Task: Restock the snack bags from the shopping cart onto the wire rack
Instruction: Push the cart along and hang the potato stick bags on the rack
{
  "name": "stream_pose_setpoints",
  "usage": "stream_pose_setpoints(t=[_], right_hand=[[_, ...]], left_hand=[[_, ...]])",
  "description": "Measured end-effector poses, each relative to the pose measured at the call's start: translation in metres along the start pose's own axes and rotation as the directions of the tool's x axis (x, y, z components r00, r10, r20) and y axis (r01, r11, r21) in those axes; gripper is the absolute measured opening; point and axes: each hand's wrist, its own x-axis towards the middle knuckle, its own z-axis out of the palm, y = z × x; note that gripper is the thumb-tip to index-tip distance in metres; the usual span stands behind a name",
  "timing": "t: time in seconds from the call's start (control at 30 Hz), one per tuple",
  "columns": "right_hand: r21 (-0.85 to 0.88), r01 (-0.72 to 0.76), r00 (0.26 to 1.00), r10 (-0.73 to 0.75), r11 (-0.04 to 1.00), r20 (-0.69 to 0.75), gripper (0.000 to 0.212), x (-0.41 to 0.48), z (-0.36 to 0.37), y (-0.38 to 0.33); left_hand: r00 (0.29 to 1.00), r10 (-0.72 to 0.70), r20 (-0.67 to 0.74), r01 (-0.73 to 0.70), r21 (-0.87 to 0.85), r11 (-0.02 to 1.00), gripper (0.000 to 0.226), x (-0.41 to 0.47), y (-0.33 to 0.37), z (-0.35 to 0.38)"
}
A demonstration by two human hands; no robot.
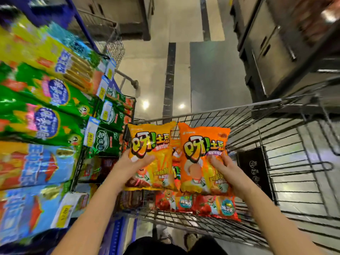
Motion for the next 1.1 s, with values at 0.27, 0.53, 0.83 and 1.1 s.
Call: stream_pose_setpoints(t=[0.27,0.53,0.83,1.1], right_hand=[[0.153,0.037,0.998,-0.046,0.988,0.052,0.092,-0.038,0.001,-0.043],[0.176,0.095,0.993,-0.107,0.980,0.056,0.072,-0.059,0.015,-0.064],[0.114,0.124,0.992,-0.123,0.986,-0.017,0.079,-0.077,0.027,-0.070],[0.093,0.125,0.992,-0.123,0.988,-0.031,0.070,-0.076,0.026,-0.076]], left_hand=[[0.981,0.139,0.134,-0.124,-0.112,0.986,0.121,-0.040,0.054,0.000],[0.966,0.171,0.194,-0.147,-0.131,0.980,0.089,-0.045,0.058,-0.010],[0.942,0.223,0.251,-0.167,-0.227,0.960,0.096,-0.033,0.042,-0.016],[0.971,0.189,0.148,-0.149,-0.245,0.958,0.065,-0.048,0.028,-0.026]])
